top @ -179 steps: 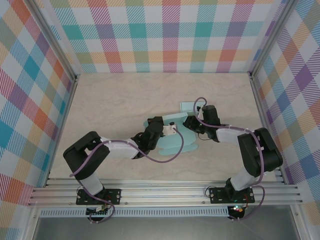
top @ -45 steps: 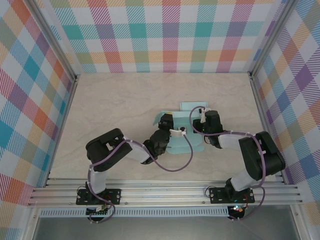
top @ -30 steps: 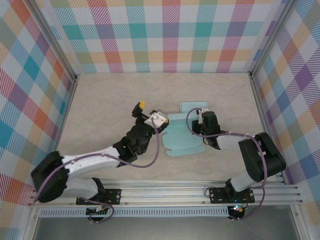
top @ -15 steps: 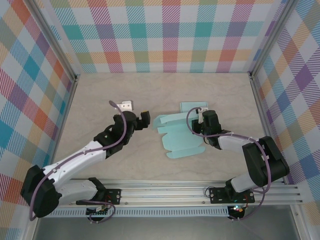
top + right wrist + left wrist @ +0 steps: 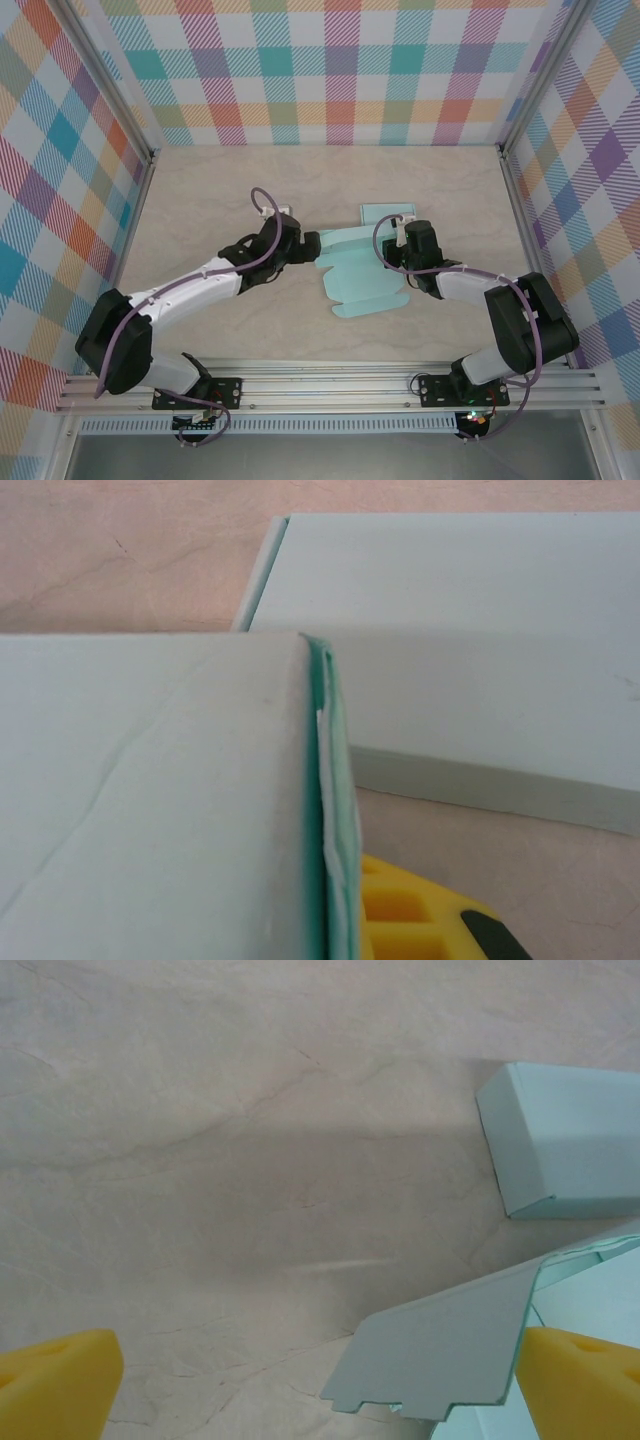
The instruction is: Fold the paper box
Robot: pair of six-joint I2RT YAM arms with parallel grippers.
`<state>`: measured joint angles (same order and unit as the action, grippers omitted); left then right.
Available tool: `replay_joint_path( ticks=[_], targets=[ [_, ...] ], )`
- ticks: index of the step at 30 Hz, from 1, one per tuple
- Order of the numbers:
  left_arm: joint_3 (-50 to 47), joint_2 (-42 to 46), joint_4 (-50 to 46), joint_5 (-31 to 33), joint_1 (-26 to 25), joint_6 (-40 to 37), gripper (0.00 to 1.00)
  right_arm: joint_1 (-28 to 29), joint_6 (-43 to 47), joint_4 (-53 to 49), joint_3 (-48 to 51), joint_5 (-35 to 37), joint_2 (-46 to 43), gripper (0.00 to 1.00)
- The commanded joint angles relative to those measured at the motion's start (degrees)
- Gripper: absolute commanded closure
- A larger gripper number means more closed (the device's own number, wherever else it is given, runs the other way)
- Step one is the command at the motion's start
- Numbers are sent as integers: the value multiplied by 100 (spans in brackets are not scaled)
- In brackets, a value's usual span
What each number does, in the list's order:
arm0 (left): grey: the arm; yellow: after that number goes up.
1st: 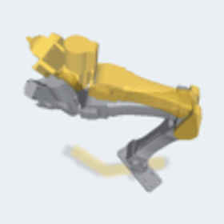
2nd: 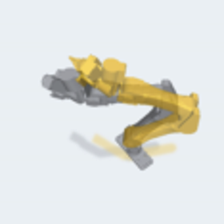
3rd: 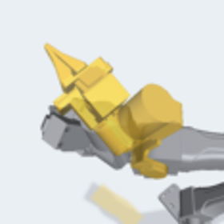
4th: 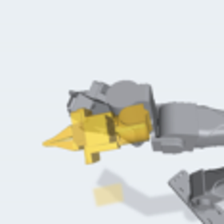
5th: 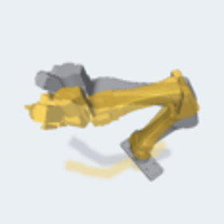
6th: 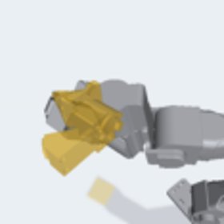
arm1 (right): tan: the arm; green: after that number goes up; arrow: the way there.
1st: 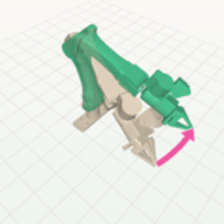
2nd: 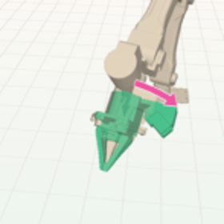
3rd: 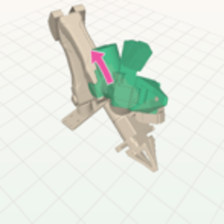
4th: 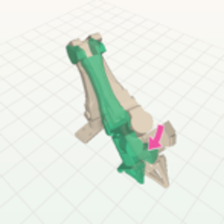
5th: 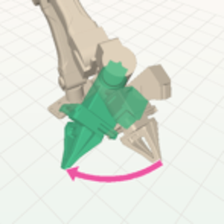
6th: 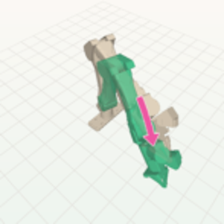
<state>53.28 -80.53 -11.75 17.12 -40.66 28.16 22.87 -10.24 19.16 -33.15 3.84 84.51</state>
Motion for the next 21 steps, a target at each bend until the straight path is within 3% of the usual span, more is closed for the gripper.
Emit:
replay_joint_path(
  ticks=[1, 21],
  targets=[
    [179, -137, -6, -146, 42, 101, 0, 25, -109, 62, -140, -124, -151, 100],
    [356, -1043, 1177, -96, -29, 393, 5, 335, -259, -142, -225, 138, -286, 100]
  ],
)
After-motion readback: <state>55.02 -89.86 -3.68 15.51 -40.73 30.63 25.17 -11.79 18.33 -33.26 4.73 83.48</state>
